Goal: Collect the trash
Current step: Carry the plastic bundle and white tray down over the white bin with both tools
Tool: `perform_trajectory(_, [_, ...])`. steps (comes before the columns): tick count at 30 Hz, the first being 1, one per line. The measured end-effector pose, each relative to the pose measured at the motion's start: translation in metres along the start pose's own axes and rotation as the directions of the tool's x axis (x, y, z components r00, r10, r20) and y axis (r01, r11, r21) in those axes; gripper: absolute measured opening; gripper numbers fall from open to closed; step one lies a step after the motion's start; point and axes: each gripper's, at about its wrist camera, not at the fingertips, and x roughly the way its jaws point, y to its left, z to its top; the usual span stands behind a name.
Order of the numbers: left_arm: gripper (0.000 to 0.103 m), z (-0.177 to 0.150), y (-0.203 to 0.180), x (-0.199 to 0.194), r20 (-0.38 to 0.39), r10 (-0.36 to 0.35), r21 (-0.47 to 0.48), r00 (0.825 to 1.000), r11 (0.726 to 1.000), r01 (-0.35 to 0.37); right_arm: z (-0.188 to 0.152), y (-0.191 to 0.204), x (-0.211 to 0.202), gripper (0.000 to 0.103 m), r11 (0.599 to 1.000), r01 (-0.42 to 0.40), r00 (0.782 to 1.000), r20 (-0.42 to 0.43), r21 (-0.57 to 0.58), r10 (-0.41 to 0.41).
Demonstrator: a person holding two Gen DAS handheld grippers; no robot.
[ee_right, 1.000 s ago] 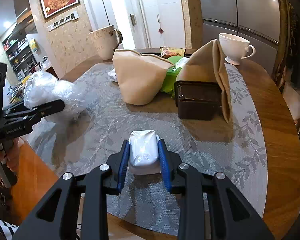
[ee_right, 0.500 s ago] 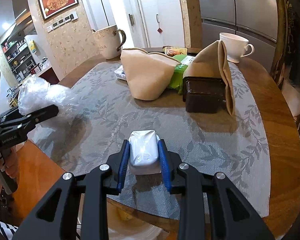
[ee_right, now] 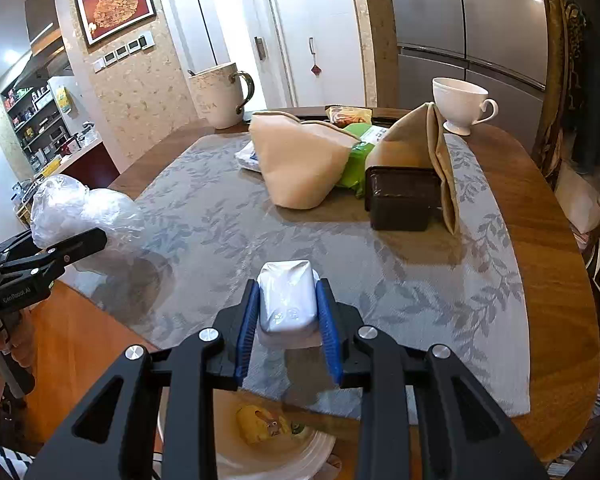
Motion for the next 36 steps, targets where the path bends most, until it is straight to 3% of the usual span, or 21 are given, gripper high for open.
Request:
perform_trajectory(16, [0.061, -0.043, -0.024, -0.037, -0.072, -0.085, 0.051, 0.994, 0.995, 0.088, -0.034, 0.036, -0.040, 0.029, 0.998, -0.042, 0.999, -0.018, -0.046, 0.042])
perform_trajectory(25, [0.061, -0.068, -0.030, -0.037, -0.149, -0.108, 0.063, 0.983, 0.991, 0.118, -0.061, 0.047, -0.031, 0.029, 0.997, -0.066, 0.993, -0.100, -0.033, 0.063])
perform_trajectory(36, [0.061, -0.097, -0.028, -0.009, -0.243, -0.101, 0.065, 0.965, 0.991, 0.120, -0.087, 0.044, -0.001, 0.029, 0.998, -0.061, 0.980, -0.188, 0.005, 0.061])
